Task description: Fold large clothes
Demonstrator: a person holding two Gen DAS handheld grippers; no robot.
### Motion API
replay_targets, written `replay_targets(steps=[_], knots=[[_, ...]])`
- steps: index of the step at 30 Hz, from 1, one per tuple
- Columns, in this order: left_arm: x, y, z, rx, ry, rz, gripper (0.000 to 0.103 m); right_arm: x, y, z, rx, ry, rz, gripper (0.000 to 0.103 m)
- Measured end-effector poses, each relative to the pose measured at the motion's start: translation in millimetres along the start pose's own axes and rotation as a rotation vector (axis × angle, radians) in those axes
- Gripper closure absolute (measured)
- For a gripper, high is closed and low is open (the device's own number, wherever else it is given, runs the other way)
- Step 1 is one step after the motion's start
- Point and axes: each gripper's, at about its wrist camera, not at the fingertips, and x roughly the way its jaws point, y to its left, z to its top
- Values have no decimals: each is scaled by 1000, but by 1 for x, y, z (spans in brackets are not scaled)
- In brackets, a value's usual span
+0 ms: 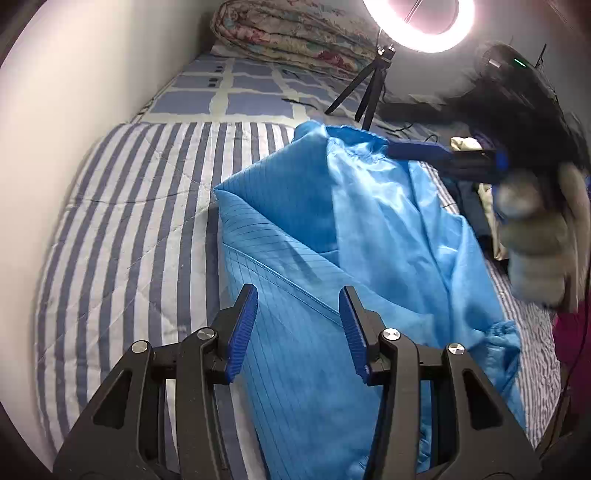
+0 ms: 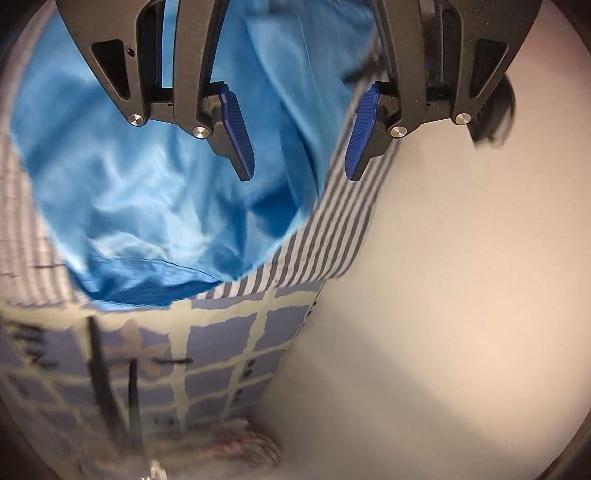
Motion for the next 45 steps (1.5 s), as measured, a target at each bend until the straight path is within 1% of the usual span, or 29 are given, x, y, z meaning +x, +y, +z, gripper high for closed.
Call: replay_targets(steps=[2,4,6,7,8,9,10,11,12,13,14,15,17,18,19,22,25,26,28,29,30,32,33,35,36,38,41,42,45], knots=[[10,6,0,-2,1,-11,56,23,-8,15,44,11,12,53],[17,11,-1,-8,-4,-26,56,49,-11,27,60,44,23,53],[20,16,-3,-16,-8,-42,56,76,-10,35,50,92,-11,53],[22,18,-4,-21,-5,-50,56,82,-11,36,44,103,-29,53],[24,19,-5,-23,-2,-54,56,94,-11,37,35,114,-62,60],[26,20,-6,-23,2,-56,56,101,-12,38,26,111,-81,88],[27,21,-8,-23,5,-59,56,105,-14,40,19,109,-86,101],[29,21,-10,-23,5,-60,56,109,-12,42,-2,101,-95,101],[32,22,-13,-25,4,-57,56,109,-7,44,-45,71,-120,102],[32,21,-16,-21,-2,-53,56,107,1,46,-124,26,-148,103],[32,20,-17,-14,-7,-47,56,106,6,48,-185,-8,-167,103],[32,18,-17,-8,-7,-40,56,112,5,50,-210,-17,-191,103],[33,17,-17,1,-4,-34,56,129,-5,55,-196,20,-247,103],[33,18,-17,0,-5,-35,56,140,-15,56,-156,67,-258,103],[32,18,-17,-3,-6,-38,56,144,-20,56,-131,85,-250,103],[31,19,-17,-11,-9,-47,56,127,-26,61,-82,45,-207,102],[27,23,-16,-30,1,-72,56,89,-19,66,-93,6,-186,98],[25,25,-13,-43,5,-83,56,79,-15,67,-109,-5,-183,95],[17,27,-4,-42,-1,-93,56,46,-9,69,-171,-37,-206,80],[12,26,1,-28,-15,-79,56,25,-10,68,-198,-57,-240,68],[8,26,7,-16,-26,-66,56,7,-13,66,-216,-75,-266,61],[3,27,29,-8,-47,-38,56,-17,-26,65,-233,-82,-296,60],[4,29,39,-13,-49,-42,56,-25,-37,65,-228,-74,-323,60],[12,33,65,-30,-19,-80,54,-31,-61,64,-191,-50,-362,60],[20,35,77,-44,-3,-83,53,-34,-76,62,-164,-33,-370,60],[35,36,95,-63,24,-84,48,-37,-98,57,-124,-16,-376,60],[65,34,117,-100,79,-130,42,-34,-125,54,-52,-17,-343,60],[76,33,121,-118,99,-139,41,-31,-133,54,-28,-17,-325,60],[105,33,129,-164,134,-105,41,-16,-146,54,-3,5,-300,60]])
